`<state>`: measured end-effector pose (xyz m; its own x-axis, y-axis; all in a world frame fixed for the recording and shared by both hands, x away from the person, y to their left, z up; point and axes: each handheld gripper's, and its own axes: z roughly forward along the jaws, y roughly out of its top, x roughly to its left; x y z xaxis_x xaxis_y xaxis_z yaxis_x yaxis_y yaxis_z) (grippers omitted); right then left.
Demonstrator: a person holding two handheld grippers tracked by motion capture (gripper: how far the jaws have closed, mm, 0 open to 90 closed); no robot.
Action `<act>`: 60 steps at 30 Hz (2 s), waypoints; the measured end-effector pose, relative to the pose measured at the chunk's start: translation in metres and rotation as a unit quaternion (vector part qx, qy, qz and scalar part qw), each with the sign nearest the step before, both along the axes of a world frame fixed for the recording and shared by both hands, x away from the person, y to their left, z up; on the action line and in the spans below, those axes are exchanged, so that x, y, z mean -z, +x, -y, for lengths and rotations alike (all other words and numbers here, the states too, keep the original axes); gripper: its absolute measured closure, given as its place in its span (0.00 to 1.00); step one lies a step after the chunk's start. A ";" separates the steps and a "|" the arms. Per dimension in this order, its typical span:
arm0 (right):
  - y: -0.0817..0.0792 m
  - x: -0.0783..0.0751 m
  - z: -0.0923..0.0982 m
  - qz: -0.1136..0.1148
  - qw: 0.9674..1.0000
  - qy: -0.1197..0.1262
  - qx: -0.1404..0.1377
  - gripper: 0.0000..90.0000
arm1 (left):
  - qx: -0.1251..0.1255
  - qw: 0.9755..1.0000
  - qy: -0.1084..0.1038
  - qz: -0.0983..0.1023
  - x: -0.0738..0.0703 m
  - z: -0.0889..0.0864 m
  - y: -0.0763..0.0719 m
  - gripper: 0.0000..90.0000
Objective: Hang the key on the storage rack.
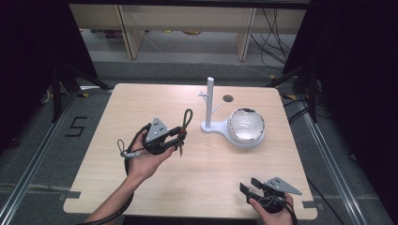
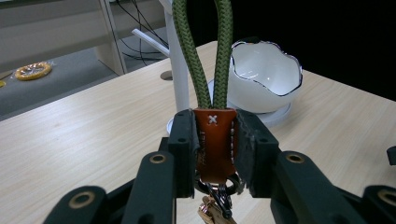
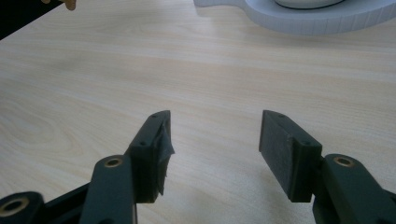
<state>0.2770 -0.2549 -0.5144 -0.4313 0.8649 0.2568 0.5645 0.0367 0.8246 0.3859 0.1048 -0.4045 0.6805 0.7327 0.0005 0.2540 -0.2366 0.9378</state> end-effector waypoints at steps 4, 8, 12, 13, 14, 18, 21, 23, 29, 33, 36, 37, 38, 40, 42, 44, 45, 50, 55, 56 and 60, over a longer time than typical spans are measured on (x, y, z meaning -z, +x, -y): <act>0.000 0.000 0.001 0.003 1.000 -0.004 -0.001 0.49 | -0.004 1.000 -0.002 0.000 0.000 0.001 0.004 0.76; 0.001 0.000 0.001 0.001 1.000 0.003 -0.004 0.49 | -0.006 1.000 -0.004 -0.002 0.000 0.002 0.007 0.76; 0.001 0.000 0.001 0.004 1.000 0.000 -0.005 0.49 | -0.008 1.000 -0.002 0.000 0.001 0.004 0.011 0.76; 0.001 0.000 0.000 0.002 1.000 0.002 -0.003 0.49 | -0.008 1.000 -0.002 0.000 0.001 0.004 0.011 0.76; 0.000 0.000 0.001 0.004 1.000 -0.002 -0.001 0.49 | -0.009 1.000 -0.002 0.000 0.000 0.004 0.012 0.76; 0.000 0.000 0.000 -0.002 1.000 0.004 0.002 0.49 | -0.011 1.000 -0.005 0.002 -0.001 0.007 0.016 0.76; 0.000 0.000 0.001 -0.001 1.000 -0.001 0.002 0.49 | -0.011 1.000 -0.004 0.002 -0.002 0.008 0.018 0.76; 0.000 0.000 0.001 -0.002 1.000 0.002 0.001 0.49 | -0.013 1.000 -0.006 0.002 -0.002 0.010 0.021 0.76; 0.001 0.000 0.002 0.005 1.000 -0.005 0.000 0.49 | -0.015 1.000 -0.008 0.003 -0.003 0.013 0.026 0.76; 0.001 0.000 0.002 0.004 1.000 -0.008 0.000 0.49 | -0.017 1.000 -0.012 0.001 -0.004 0.015 0.028 0.76; 0.000 0.000 0.001 0.001 1.000 -0.005 0.001 0.49 | -0.017 1.000 -0.011 0.000 -0.004 0.016 0.032 0.76; 0.000 0.000 0.001 0.001 1.000 -0.005 0.001 0.49 | -0.018 1.000 -0.012 0.000 -0.003 0.017 0.032 0.76; 0.000 0.000 0.000 -0.001 1.000 0.001 0.002 0.49 | -0.017 1.000 -0.010 -0.002 -0.003 0.018 0.034 0.76; 0.001 0.000 0.002 0.006 1.000 -0.007 0.000 0.49 | -0.018 1.000 -0.010 -0.002 -0.003 0.018 0.035 0.76; -0.001 -0.001 0.001 -0.011 1.000 0.003 0.007 0.49 | -0.019 1.000 -0.010 -0.003 -0.003 0.019 0.036 0.76; 0.000 0.000 0.001 -0.008 1.000 0.003 0.007 0.49 | -0.018 1.000 -0.010 -0.004 -0.003 0.019 0.038 0.76; -0.002 -0.001 0.000 -0.018 1.000 0.012 0.011 0.49 | -0.019 1.000 -0.010 -0.004 -0.003 0.020 0.038 0.76; -0.001 -0.001 0.001 -0.012 1.000 0.007 0.011 0.49 | -0.019 1.000 -0.012 -0.004 -0.004 0.022 0.040 0.76; -0.001 -0.001 0.001 -0.013 1.000 0.006 0.013 0.49 | -0.018 1.000 -0.012 -0.006 -0.003 0.023 0.042 0.76; -0.001 -0.001 0.001 -0.013 1.000 0.006 0.013 0.49 | -0.017 1.000 -0.010 -0.006 -0.003 0.024 0.043 0.76; -0.001 0.000 -0.001 -0.014 1.000 0.018 0.010 0.49 | -0.017 1.000 -0.010 -0.004 -0.005 0.025 0.044 0.76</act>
